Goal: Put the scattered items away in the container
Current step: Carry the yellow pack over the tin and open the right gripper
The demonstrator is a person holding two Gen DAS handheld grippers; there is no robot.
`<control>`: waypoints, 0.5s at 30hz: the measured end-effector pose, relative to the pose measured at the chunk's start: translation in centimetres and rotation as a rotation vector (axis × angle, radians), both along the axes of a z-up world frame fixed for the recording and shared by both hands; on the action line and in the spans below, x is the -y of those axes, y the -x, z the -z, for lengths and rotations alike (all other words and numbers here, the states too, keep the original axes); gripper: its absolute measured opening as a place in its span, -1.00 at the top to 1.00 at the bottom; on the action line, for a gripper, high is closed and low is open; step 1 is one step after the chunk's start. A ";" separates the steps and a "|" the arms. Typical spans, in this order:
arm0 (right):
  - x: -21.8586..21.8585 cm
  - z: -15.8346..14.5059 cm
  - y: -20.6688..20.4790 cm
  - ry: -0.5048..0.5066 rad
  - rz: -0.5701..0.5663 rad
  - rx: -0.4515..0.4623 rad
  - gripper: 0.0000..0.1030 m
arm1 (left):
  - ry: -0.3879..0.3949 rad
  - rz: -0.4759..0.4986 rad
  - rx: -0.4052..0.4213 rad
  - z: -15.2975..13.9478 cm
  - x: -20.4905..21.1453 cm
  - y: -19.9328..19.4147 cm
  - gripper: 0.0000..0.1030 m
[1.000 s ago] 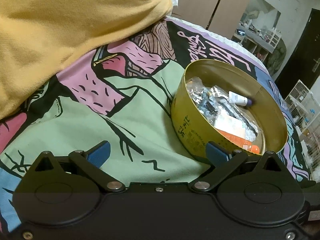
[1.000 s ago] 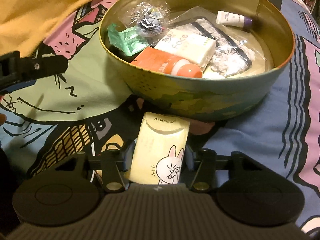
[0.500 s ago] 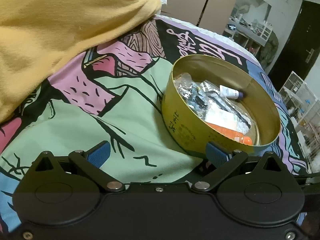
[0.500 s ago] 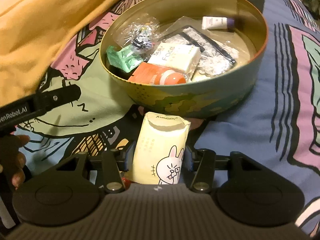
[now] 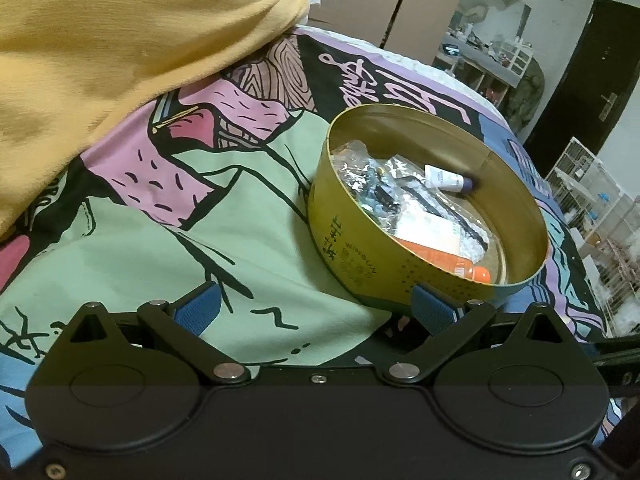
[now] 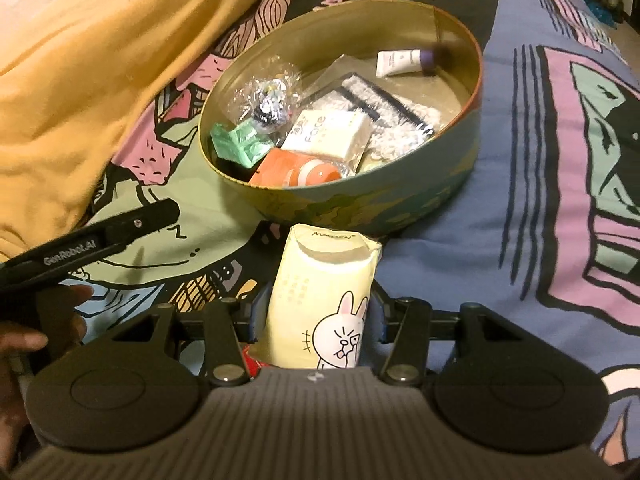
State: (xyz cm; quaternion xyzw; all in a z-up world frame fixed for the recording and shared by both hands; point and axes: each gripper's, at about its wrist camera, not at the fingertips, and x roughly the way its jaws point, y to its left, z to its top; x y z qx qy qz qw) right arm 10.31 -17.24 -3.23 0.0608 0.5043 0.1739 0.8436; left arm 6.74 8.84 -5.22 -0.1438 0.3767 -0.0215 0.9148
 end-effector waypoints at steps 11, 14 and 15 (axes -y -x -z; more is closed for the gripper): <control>1.3 -3.0 -0.5 0.000 0.018 0.048 -0.02 | 0.027 0.019 0.009 -0.2 0.0 0.2 -0.97; 1.3 -3.6 -0.7 0.004 0.021 0.061 -0.02 | 0.034 0.023 0.013 -0.3 -0.1 0.2 -0.97; 1.3 -3.8 -0.8 0.004 0.019 0.064 -0.02 | 0.038 0.024 0.015 -0.3 -0.1 0.2 -0.97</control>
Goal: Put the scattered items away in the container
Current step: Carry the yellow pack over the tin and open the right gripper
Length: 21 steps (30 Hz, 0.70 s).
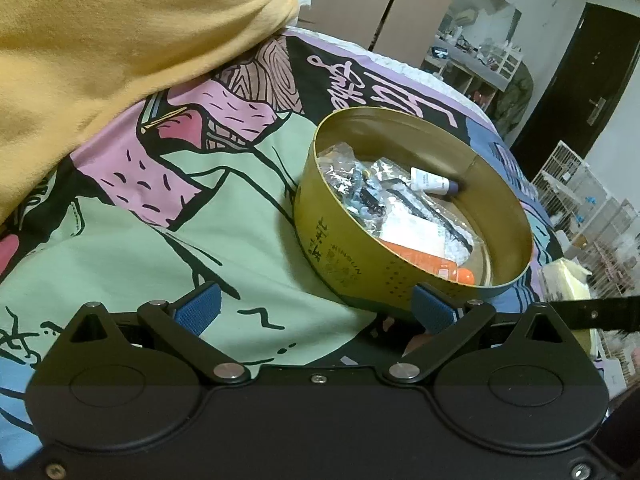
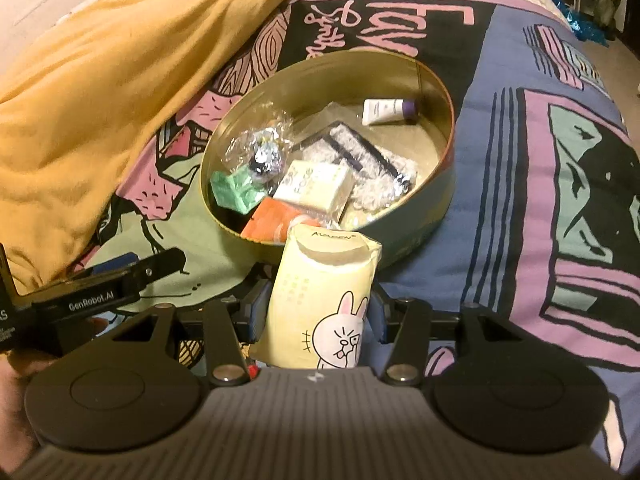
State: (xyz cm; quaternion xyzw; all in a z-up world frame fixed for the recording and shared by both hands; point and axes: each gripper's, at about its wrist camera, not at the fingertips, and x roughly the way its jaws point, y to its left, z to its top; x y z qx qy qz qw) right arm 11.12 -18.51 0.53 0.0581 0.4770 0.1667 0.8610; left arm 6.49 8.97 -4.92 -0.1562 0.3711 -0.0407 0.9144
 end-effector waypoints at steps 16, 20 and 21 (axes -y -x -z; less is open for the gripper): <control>-2.2 -2.8 -2.1 0.036 -0.050 0.063 -0.03 | 0.030 0.018 -0.005 0.1 -0.1 0.0 -0.97; -3.0 -3.7 -3.1 0.044 -0.062 0.089 -0.03 | 0.031 0.017 -0.007 0.1 -0.1 0.0 -0.97; -3.2 -3.9 -3.3 0.046 -0.064 0.095 -0.03 | 0.032 0.017 -0.008 0.1 -0.1 0.0 -0.97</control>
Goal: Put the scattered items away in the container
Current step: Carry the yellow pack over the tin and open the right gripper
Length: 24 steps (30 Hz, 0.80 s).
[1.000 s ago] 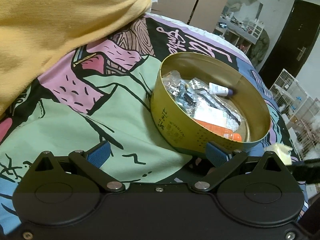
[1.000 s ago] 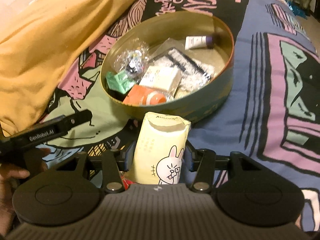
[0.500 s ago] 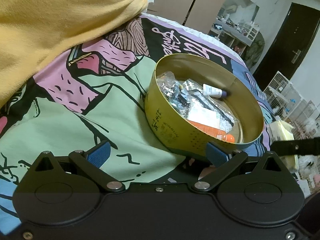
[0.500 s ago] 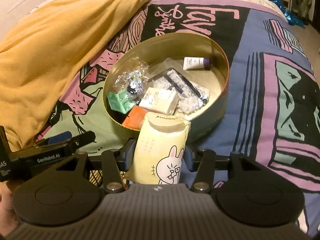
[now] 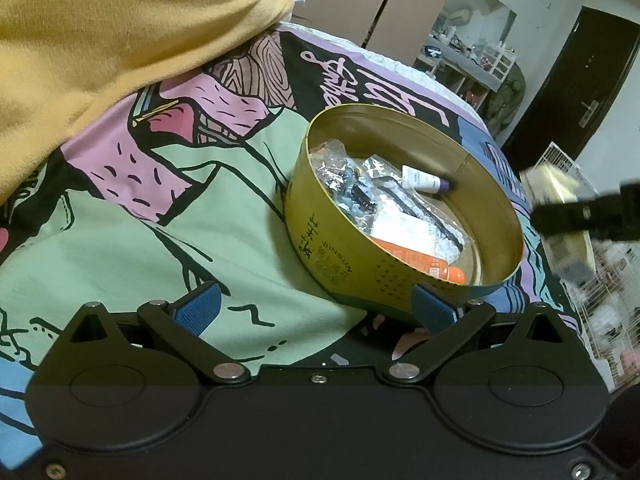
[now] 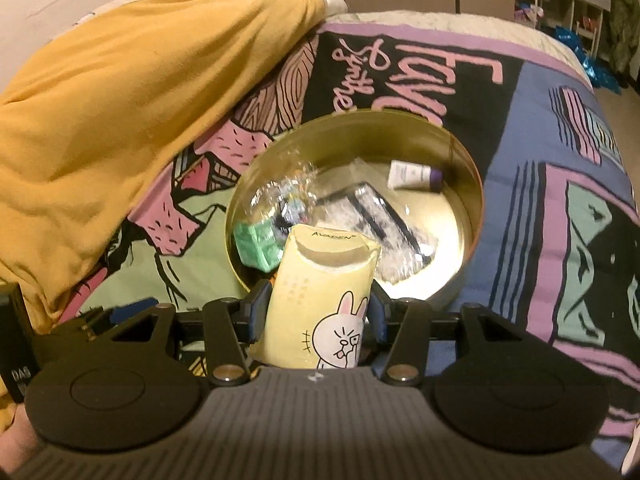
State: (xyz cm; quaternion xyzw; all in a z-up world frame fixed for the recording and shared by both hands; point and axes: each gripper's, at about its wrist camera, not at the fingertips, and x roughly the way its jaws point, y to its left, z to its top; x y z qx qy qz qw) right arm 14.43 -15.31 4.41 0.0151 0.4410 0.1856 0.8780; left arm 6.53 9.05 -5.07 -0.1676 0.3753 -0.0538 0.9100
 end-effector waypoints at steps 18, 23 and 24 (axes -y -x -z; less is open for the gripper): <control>-4.2 -3.5 -3.4 0.008 -0.044 0.076 -0.03 | -0.027 0.016 -0.004 0.4 0.5 -0.1 -0.97; -4.4 -3.1 -4.4 -0.005 -0.011 0.080 -0.58 | -0.035 0.032 -0.015 0.6 0.8 -0.2 -0.97; -4.1 -2.9 -4.4 -0.016 0.010 0.078 -0.94 | -0.037 0.037 -0.017 0.7 0.9 -0.2 -0.97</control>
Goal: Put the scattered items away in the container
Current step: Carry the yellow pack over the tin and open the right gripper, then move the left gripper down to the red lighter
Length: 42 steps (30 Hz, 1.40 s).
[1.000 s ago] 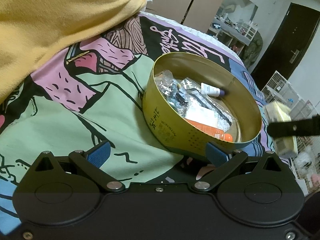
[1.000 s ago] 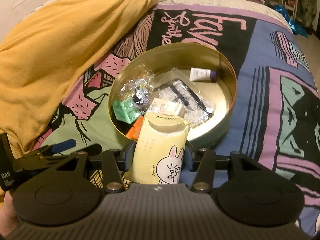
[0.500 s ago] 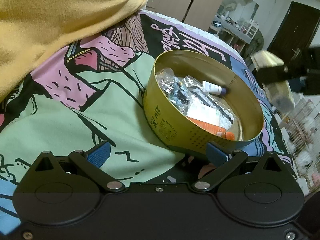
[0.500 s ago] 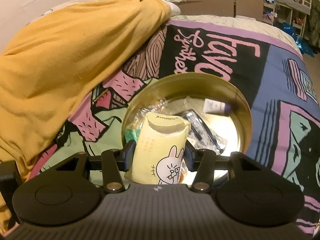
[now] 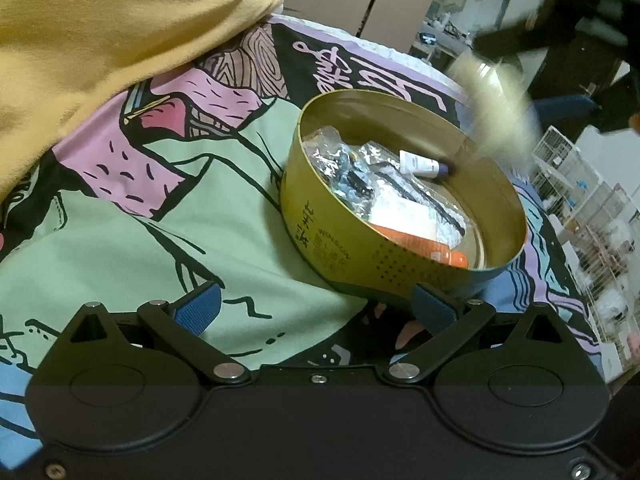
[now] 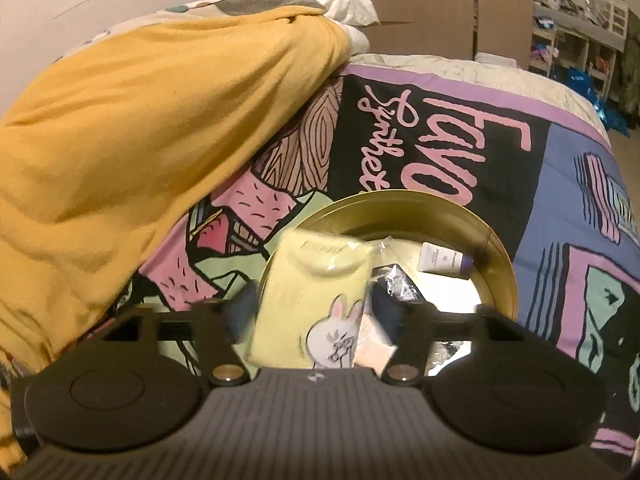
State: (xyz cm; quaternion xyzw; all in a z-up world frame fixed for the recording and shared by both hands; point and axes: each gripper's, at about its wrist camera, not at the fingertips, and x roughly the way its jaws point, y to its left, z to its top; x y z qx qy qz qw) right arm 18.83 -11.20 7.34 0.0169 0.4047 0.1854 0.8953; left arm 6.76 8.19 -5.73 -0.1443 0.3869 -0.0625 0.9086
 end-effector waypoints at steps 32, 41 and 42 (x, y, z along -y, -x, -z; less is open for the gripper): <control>11.3 9.9 5.3 -0.184 0.199 -0.133 -1.00 | -0.036 0.372 -0.190 1.5 5.8 1.7 -0.91; 11.2 10.2 5.2 -0.219 0.183 -0.140 -1.00 | -0.185 0.594 -0.251 3.0 9.7 1.8 -0.87; 11.2 10.2 5.1 -0.222 0.181 -0.142 -1.00 | -0.217 0.634 -0.256 3.2 10.2 1.9 -0.90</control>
